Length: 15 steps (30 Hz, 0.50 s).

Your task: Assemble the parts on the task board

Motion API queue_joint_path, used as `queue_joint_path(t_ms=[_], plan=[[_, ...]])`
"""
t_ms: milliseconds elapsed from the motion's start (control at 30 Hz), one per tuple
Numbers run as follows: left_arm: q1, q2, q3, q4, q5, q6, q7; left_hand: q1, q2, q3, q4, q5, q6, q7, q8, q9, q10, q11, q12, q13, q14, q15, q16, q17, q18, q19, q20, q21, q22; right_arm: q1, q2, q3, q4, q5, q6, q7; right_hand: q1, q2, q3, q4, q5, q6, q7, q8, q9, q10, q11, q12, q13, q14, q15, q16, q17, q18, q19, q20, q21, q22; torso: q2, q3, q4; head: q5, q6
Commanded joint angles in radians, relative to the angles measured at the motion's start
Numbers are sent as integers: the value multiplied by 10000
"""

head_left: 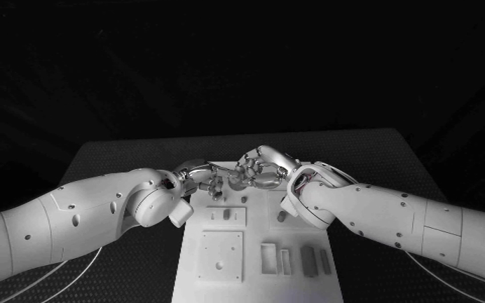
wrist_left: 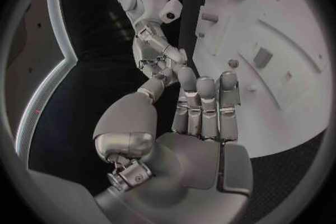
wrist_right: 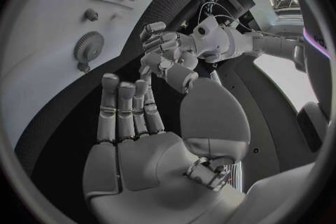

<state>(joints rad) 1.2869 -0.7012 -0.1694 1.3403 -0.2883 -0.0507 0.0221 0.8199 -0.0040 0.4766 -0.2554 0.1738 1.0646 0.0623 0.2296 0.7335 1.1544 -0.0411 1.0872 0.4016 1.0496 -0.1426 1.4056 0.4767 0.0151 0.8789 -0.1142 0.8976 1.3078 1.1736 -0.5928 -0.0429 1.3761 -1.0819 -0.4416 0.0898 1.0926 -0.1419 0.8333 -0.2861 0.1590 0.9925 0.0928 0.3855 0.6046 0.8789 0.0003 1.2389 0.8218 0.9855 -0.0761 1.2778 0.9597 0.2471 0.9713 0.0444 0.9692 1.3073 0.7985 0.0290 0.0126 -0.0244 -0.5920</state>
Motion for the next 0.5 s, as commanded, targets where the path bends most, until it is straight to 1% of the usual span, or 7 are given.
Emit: queue_joint_path(t_ms=[33, 233, 267, 400, 500], plan=[[17, 36, 15, 36, 187, 377, -44, 96, -34, 70, 18, -63, 55, 2, 68, 15, 25, -76, 11, -19, -6, -83, 63, -15, -30, 3, -1246, 58, 179, -16, 12, -8, 29, -6, 266, 134, -21, 88, -46, -21, -22, 158, 72, 40, 132, 49, 12, -70, 16, -40, 9, 54, 10, 146, -62, -25, 56, 197, -1, 1, 3, -10, -16], [18, 61, 15, 52, 115, 453, -112, 63, -162, 108, 63, -225, 50, 1, 82, 37, 39, -76, 12, -42, 5, -84, 75, -36, -46, 10, -1251, 74, 180, -16, 28, -8, 48, -6, 367, 138, -15, 92, -54, -24, -32, 157, 72, 37, 135, 48, 13, -72, 22, -42, 10, 56, 12, 146, -65, -25, 57, 198, 3, -4, 0, 4, -27], [18, 63, 15, 53, 100, 458, -119, 41, -212, 107, 82, -265, 44, 1, 82, 40, 42, -76, 13, -48, 5, -83, 77, -41, -48, 11, -1253, 77, 180, -16, 31, -8, 48, -6, 382, 137, -14, 93, -54, -24, -32, 157, 72, 36, 135, 48, 13, -72, 23, -43, 10, 56, 12, 147, -66, -25, 57, 198, 4, -5, -7, 7, -27], [18, 65, 15, 57, 86, 498, -133, 36, -213, 118, 99, -287, 48, 0, 86, 45, 45, -77, 14, -52, 8, -84, 80, -45, -48, 13, -1256, 78, 178, -16, 36, -8, 30, -9, 438, 129, -9, 96, -60, -27, -31, 157, 71, 35, 138, 46, 13, -74, 28, -45, 10, 57, 14, 147, -70, -26, 58, 198, 3, -1, -6, 0, -40], [18, 64, 15, 56, -3, 591, -177, 71, -168, 164, 109, -294, 60, -6, 97, 54, 53, -83, 17, -58, 14, -89, 86, -50, -43, 18, -1265, 82, 178, -16, 28, -8, 22, -9, 461, 123, -8, 97, -63, -28, -32, 157, 71, 34, 139, 46, 13, -75, 30, -46, 10, 57, 14, 146, -71, -26, 58, 198, 2, -5, -3, -15, -50]])
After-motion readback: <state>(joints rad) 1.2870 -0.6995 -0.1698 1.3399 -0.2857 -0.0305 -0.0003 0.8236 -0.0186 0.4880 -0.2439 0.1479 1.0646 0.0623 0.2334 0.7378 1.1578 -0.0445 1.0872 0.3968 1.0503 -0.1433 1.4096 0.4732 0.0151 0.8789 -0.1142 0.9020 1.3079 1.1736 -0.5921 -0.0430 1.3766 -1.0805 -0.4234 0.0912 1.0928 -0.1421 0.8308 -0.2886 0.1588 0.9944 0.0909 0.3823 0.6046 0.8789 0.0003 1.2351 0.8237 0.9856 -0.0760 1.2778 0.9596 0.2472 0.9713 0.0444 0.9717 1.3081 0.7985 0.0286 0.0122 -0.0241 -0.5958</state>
